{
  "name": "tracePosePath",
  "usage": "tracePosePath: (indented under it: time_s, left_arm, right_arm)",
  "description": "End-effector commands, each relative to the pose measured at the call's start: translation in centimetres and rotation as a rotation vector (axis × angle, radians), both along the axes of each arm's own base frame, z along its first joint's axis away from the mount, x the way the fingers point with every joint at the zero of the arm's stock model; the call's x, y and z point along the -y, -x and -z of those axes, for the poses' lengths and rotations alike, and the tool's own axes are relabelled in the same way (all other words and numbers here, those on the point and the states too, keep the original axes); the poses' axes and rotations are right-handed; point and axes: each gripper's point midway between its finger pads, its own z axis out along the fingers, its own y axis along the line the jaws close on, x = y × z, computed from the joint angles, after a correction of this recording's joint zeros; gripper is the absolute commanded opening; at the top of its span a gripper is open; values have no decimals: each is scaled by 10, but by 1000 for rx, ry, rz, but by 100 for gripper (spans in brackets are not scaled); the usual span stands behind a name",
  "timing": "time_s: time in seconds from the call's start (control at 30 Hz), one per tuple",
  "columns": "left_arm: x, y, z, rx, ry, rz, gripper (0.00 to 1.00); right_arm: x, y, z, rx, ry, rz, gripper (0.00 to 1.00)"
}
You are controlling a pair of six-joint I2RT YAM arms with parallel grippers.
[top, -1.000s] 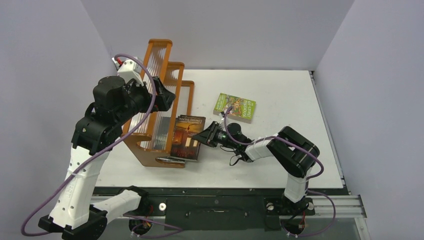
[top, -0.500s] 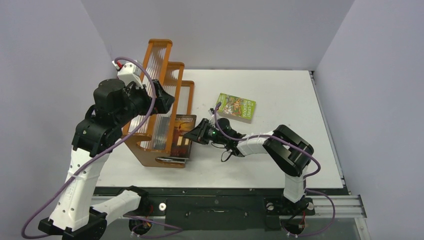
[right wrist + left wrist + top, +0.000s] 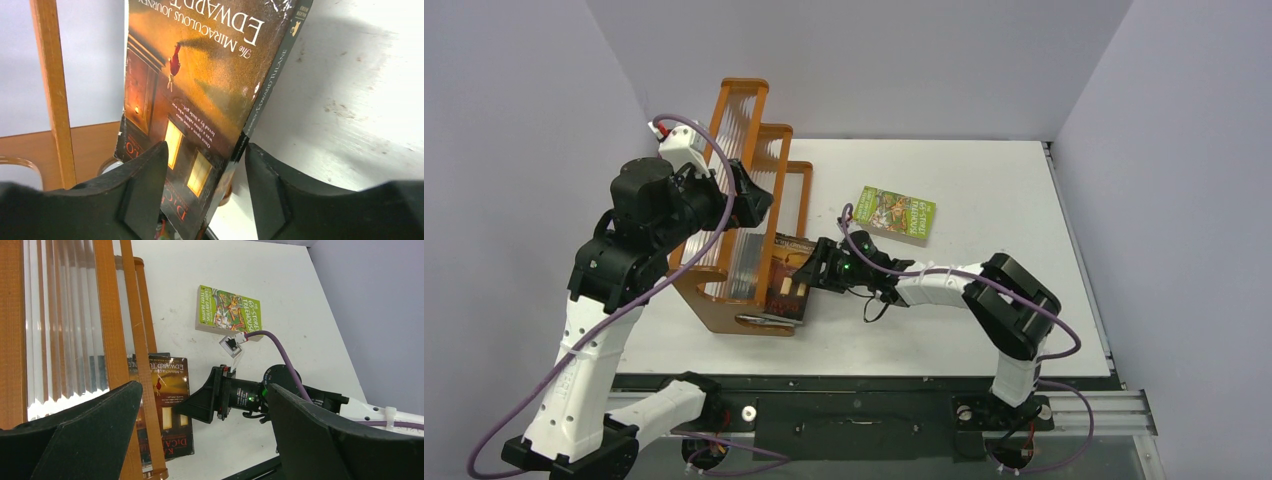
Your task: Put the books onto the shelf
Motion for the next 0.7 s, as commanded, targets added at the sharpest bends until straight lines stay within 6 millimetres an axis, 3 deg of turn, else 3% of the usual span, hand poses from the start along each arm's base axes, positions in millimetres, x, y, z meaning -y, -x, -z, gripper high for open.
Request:
tracePosePath:
  time_s: [0.0,0.17,0.43,0.53,0.67]
  left_arm:
    - [2,-2,-10,41,24,13,96]
    - [4,-2,-11,41,29,18,96]
    - [2,-1,-11,42,29,15,96]
    - [3,0,-12,44,29,18,96]
    - [3,0,-12,44,27,20,96]
  right_arm:
    - [10,-5,-29,110,72,5,56]
    - [11,-5,-29,116,79,5,53]
    - [3,-6,-27,110,50,-2,30]
    - [0,-6,-29,111,41,-10,11]
    - [-7,-4,-30,113,35,-33,7]
